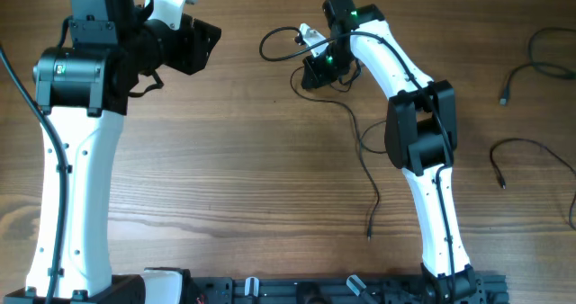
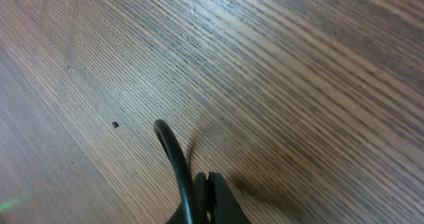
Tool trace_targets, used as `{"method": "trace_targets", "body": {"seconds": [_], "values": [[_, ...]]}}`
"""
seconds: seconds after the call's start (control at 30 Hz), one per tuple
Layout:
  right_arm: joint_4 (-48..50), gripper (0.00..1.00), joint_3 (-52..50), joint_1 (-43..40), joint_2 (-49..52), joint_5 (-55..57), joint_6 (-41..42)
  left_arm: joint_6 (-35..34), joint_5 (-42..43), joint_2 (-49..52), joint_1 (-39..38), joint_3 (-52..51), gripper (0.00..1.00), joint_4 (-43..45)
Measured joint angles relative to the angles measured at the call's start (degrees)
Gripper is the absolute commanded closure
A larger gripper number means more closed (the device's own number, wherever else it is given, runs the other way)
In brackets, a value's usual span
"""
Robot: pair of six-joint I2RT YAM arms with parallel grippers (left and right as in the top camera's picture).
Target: Untangle cables
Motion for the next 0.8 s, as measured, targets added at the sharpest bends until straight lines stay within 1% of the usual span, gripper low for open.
{"method": "trace_targets", "body": {"seconds": [0.2, 0.37, 0.47, 0.6, 0.8], "values": [[0.1, 0.95, 0.0, 0.0, 0.0, 0.0, 0.7, 0.0, 0.0, 0.0, 0.0, 0.0, 0.47, 0.0], [0.1, 0.96, 1.8, 0.0, -1.3, 2.3, 4.1, 0.0, 0.0, 0.0, 0.0, 0.0, 0.46, 0.0], [-0.3, 0.96, 2.3, 0.0, -5.7, 6.9, 7.1, 0.0, 0.0, 0.0, 0.0, 0.0, 0.46, 0.0], [-0.8, 0.96, 3.0, 0.0, -14.2, 12.3, 9.4, 0.0, 0.0, 0.0, 0.0, 0.0, 0.46, 0.0], [0.0, 0.96, 3.6, -0.1, -26.7, 16.3, 10.9, 0.0, 0.0, 0.0, 0.0, 0.0, 0.47, 0.0]]}}
